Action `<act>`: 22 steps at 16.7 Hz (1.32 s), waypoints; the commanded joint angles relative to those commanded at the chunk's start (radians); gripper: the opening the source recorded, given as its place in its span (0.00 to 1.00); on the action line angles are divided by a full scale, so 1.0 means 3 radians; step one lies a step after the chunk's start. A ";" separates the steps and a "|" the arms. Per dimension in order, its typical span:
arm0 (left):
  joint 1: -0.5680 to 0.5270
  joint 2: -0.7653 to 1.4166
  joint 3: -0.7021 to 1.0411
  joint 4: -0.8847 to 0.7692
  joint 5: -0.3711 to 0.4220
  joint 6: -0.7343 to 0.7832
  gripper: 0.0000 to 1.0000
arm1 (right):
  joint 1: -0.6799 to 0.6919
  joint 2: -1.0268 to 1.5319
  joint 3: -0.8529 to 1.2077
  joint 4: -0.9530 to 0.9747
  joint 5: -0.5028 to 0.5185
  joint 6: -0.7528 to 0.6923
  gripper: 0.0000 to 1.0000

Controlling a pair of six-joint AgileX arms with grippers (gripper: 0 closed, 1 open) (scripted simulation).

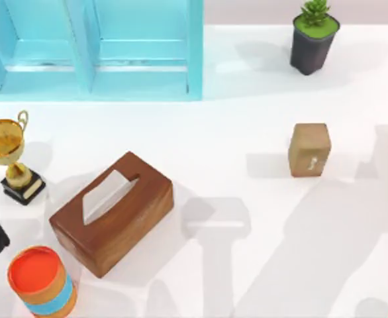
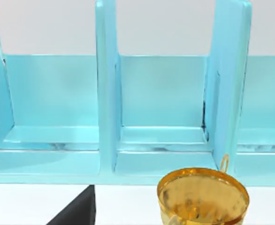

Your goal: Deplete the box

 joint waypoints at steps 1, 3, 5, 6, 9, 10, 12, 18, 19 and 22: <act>0.0000 0.0000 0.0000 0.0000 0.0000 0.0000 1.00 | -0.0016 0.0010 -0.0129 0.0138 0.0000 -0.0017 1.00; 0.0000 0.0000 0.0000 0.0000 0.0000 0.0000 1.00 | -0.0053 0.0038 -0.0330 0.0371 0.0000 -0.0050 1.00; 0.0000 0.0000 0.0000 0.0000 0.0000 0.0000 1.00 | -0.0069 0.0073 -0.0426 0.0500 -0.0005 -0.0064 1.00; 0.0000 0.0000 0.0000 0.0000 0.0000 0.0000 1.00 | -0.0069 0.0080 -0.0436 0.0515 -0.0006 -0.0066 1.00; 0.0000 0.0000 0.0000 0.0000 0.0000 0.0000 1.00 | -0.0069 0.0080 -0.0436 0.0515 -0.0006 -0.0066 1.00; 0.0000 0.0000 0.0000 0.0000 0.0000 0.0000 1.00 | -0.0069 0.0080 -0.0436 0.0515 -0.0006 -0.0066 0.92; 0.0000 0.0000 0.0000 0.0000 0.0000 0.0000 1.00 | -0.0069 0.0080 -0.0436 0.0515 -0.0006 -0.0066 0.77; 0.0000 0.0000 0.0000 0.0000 0.0000 0.0000 1.00 | -0.0069 0.0080 -0.0436 0.0515 -0.0006 -0.0066 0.32; 0.0000 0.0000 0.0000 0.0000 0.0000 0.0000 1.00 | -0.0069 0.0080 -0.0436 0.0515 -0.0006 -0.0066 0.25; 0.0000 0.0000 0.0000 0.0000 0.0000 0.0000 1.00 | -0.0069 0.0080 -0.0436 0.0515 -0.0006 -0.0066 0.02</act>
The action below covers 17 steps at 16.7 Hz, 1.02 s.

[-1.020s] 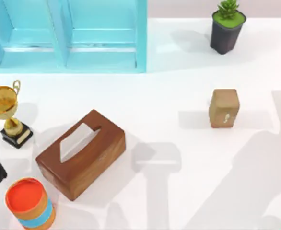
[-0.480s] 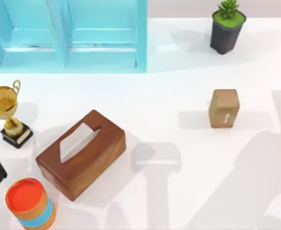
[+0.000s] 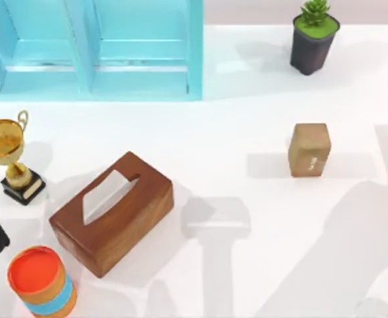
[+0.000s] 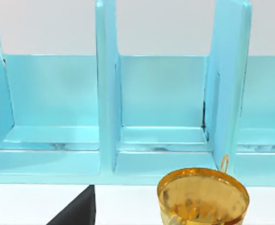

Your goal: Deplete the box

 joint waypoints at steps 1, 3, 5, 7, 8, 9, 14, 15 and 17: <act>0.0000 0.0000 0.0000 0.0000 0.0000 0.0000 1.00 | 0.0000 0.0000 0.0000 0.0000 0.0000 0.0000 0.00; 0.0000 0.0000 0.0000 0.0000 0.0000 0.0000 1.00 | 0.0000 0.0000 0.0000 0.0000 0.0000 0.0000 0.00; 0.0000 0.0000 0.0000 0.0000 0.0000 0.0000 1.00 | 0.0000 0.0000 0.0000 0.0000 0.0000 0.0000 0.00; 0.0000 0.0000 0.0000 0.0000 0.0000 0.0000 1.00 | 0.0000 0.0000 0.0000 0.0000 0.0000 0.0000 0.00; 0.0000 0.0000 0.0000 0.0000 0.0000 0.0000 1.00 | 0.0000 0.0000 0.0000 0.0000 0.0000 0.0000 0.00; 0.0000 0.0000 0.0000 0.0000 0.0000 0.0000 1.00 | 0.0006 -0.0005 0.0003 -0.0002 -0.0001 0.0005 0.00; 0.0000 0.0000 0.0000 0.0000 0.0000 0.0000 1.00 | -0.0027 -0.0027 0.0378 -0.0025 -0.0022 -0.0101 0.00; 0.0000 0.0000 0.0000 0.0000 0.0000 0.0000 1.00 | -0.0035 -0.0020 0.0539 -0.0053 -0.0027 -0.0125 0.00; 0.0000 0.0000 0.0000 0.0000 0.0000 0.0000 1.00 | -0.0043 -0.0011 0.0892 -0.0211 -0.0037 -0.0158 0.00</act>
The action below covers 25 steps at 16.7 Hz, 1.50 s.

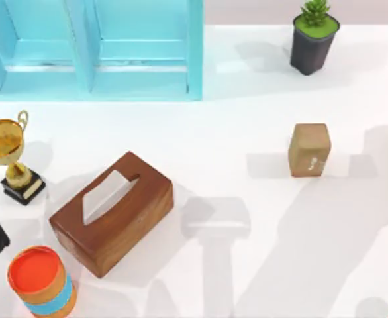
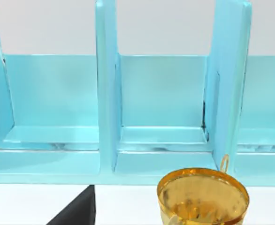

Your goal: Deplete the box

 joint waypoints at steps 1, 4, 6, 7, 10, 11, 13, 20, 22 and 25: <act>0.0000 0.0000 0.0000 0.0000 0.0000 0.0000 1.00 | 0.0001 0.0000 0.0171 -0.0131 -0.0004 -0.0006 0.00; 0.0000 0.0000 0.0000 0.0000 0.0000 0.0000 1.00 | 0.0016 -0.0017 0.0567 -0.0683 -0.0007 0.0022 0.00; 0.0000 0.0000 0.0000 0.0000 0.0000 0.0000 1.00 | 0.0027 -0.0039 0.0697 -0.1058 0.0004 0.0070 0.00; 0.0000 0.0000 0.0000 0.0000 0.0000 0.0000 1.00 | 0.0031 -0.0051 0.0724 -0.1211 0.0012 0.0096 0.00; 0.0000 0.0000 0.0000 0.0000 0.0000 0.0000 1.00 | 0.0034 -0.0073 0.0729 -0.1471 0.0033 0.0145 0.00; 0.0000 0.0000 0.0000 0.0000 0.0000 0.0000 1.00 | 0.0034 -0.0074 0.0726 -0.1485 0.0035 0.0147 0.00; 0.0000 0.0000 0.0000 0.0000 0.0000 0.0000 1.00 | 0.0034 -0.0074 0.0726 -0.1485 0.0035 0.0147 0.00; 0.0000 0.0000 0.0000 0.0000 0.0000 0.0000 1.00 | 0.0528 -0.0115 0.0409 -0.1269 0.0040 0.0712 0.00; 0.0000 0.0000 0.0000 0.0000 0.0000 0.0000 1.00 | 0.0957 -0.0175 0.0185 -0.1093 0.0054 0.1157 0.00; 0.0000 0.0000 0.0000 0.0000 0.0000 0.0000 1.00 | 0.1740 -0.0276 -0.0210 -0.0764 0.0073 0.1916 0.00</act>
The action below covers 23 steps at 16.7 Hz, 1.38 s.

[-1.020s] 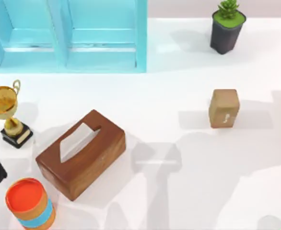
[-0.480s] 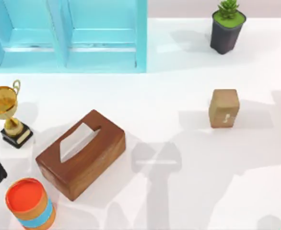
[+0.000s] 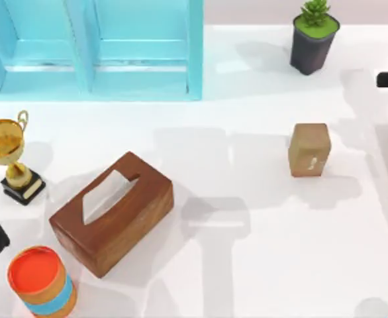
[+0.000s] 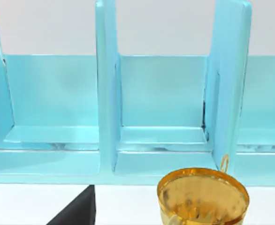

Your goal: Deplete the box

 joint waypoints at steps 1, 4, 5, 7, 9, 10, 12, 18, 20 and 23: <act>0.0000 0.0000 0.0000 0.0000 0.0000 0.0000 1.00 | 0.0256 -0.0031 -0.0136 0.0116 0.0003 0.0237 0.00; 0.0000 0.0000 0.0000 0.0000 0.0000 0.0000 1.00 | 0.0850 -0.0100 -0.0508 0.0427 0.0003 0.0806 0.00; 0.0000 0.0000 0.0000 0.0000 0.0000 0.0000 1.00 | 0.0977 -0.0117 -0.0601 0.0506 -0.0001 0.0928 0.00; 0.0000 0.0000 0.0000 0.0000 0.0000 0.0000 1.00 | 0.1124 -0.0139 -0.0720 0.0607 -0.0009 0.1070 0.00; 0.0000 0.0000 0.0000 0.0000 0.0000 0.0000 1.00 | 0.1144 -0.0142 -0.0738 0.0622 -0.0011 0.1088 0.00; 0.0000 0.0000 0.0000 0.0000 0.0000 0.0000 1.00 | 0.1144 -0.0142 -0.0738 0.0622 -0.0011 0.1088 0.00; 0.0000 0.0000 0.0000 0.0000 0.0000 0.0000 1.00 | 0.1133 -0.0119 -0.0733 0.0614 -0.0018 0.1091 0.00; 0.0000 0.0000 0.0000 0.0000 0.0000 0.0000 1.00 | 0.1145 -0.0042 -0.1007 0.0986 -0.0012 0.1095 0.00; 0.0000 0.0000 0.0000 0.0000 0.0000 0.0000 1.00 | 0.1151 -0.0006 -0.1111 0.1129 -0.0010 0.1098 0.00; 0.0000 0.0000 0.0000 0.0000 0.0000 0.0000 1.00 | 0.1153 0.0007 -0.1145 0.1177 -0.0010 0.1100 0.00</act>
